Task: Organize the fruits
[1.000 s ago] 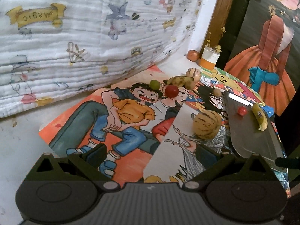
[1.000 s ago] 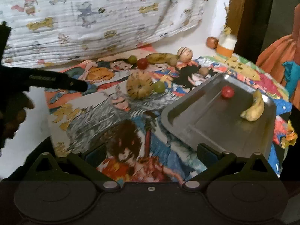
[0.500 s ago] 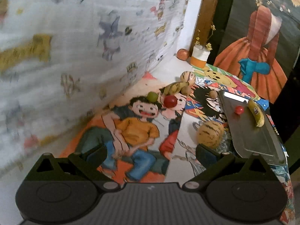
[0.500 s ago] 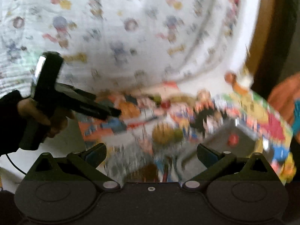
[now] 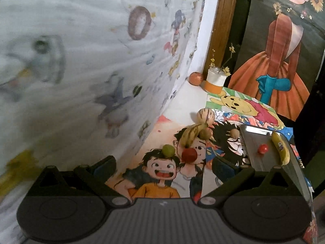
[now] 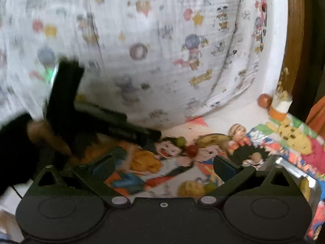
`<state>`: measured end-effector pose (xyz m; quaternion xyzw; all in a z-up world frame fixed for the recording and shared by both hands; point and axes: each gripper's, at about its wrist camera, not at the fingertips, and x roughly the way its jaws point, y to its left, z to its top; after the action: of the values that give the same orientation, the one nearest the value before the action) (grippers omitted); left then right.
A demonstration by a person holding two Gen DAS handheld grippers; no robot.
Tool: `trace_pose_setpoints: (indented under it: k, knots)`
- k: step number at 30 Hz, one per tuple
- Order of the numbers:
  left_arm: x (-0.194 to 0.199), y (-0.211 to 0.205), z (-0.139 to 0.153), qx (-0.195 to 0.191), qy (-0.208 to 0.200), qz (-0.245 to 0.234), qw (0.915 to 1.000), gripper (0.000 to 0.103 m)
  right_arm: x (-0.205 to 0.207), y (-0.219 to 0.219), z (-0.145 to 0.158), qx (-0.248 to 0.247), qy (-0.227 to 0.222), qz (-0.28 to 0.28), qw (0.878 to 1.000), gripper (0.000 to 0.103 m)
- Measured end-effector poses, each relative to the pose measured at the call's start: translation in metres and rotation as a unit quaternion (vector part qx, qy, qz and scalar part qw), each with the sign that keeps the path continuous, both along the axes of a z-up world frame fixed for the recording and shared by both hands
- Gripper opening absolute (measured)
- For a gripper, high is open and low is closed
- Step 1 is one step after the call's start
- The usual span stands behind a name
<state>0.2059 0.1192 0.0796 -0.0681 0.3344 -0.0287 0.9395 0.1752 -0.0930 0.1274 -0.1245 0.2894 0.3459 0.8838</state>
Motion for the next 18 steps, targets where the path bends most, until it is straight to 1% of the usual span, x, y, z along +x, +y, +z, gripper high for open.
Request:
trace_pose_setpoints:
  k: [3,5,10,14,18]
  knots:
    - [0.014,-0.004,-0.009,-0.006,0.007,-0.011,0.9999,0.103,-0.002,0.001,-0.031,-0.046,-0.055,0.001,0.997,0.102]
    - [0.023,-0.007,-0.017,-0.011,0.014,-0.020,0.9996,0.103,-0.001,0.001,-0.050,-0.069,-0.075,0.011,0.995,0.102]
    - [0.044,-0.019,-0.043,-0.022,0.034,-0.041,0.9984,0.103,0.011,0.001,-0.083,-0.091,-0.073,0.028,0.993,0.101]
    - [0.059,-0.032,-0.060,-0.031,0.041,-0.051,0.9974,0.103,0.024,0.000,-0.099,-0.094,-0.054,0.038,0.993,0.091]
    - [0.070,-0.041,-0.072,-0.042,0.034,-0.058,0.9969,0.102,0.031,0.000,-0.108,-0.095,-0.050,0.044,0.993,0.084]
